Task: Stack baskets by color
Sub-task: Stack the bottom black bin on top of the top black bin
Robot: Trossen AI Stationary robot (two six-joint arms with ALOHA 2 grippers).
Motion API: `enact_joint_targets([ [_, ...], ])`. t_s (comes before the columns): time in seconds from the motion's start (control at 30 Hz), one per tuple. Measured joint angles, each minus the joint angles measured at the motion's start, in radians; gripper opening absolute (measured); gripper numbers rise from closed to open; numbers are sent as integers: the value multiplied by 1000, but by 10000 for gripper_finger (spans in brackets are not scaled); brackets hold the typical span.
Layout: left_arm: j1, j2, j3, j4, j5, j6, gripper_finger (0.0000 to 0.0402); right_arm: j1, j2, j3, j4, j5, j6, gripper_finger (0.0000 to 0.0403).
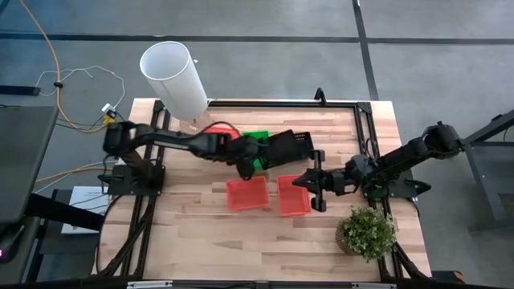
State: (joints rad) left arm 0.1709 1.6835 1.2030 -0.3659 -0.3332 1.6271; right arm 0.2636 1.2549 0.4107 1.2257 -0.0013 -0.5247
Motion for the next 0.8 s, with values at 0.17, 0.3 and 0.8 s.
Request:
enact_joint_targets([
  [0.17, 51, 108, 61, 21, 27, -11, 0, 0, 0, 0, -7, -1, 0, 0],
  [0.3, 69, 151, 131, 27, 142, -20, 0, 0, 0, 0, -12, -1, 0, 0],
  [0.8, 152, 369, 335, 15, 261, -24, 0, 0, 0, 0, -42, -2, 2, 0],
])
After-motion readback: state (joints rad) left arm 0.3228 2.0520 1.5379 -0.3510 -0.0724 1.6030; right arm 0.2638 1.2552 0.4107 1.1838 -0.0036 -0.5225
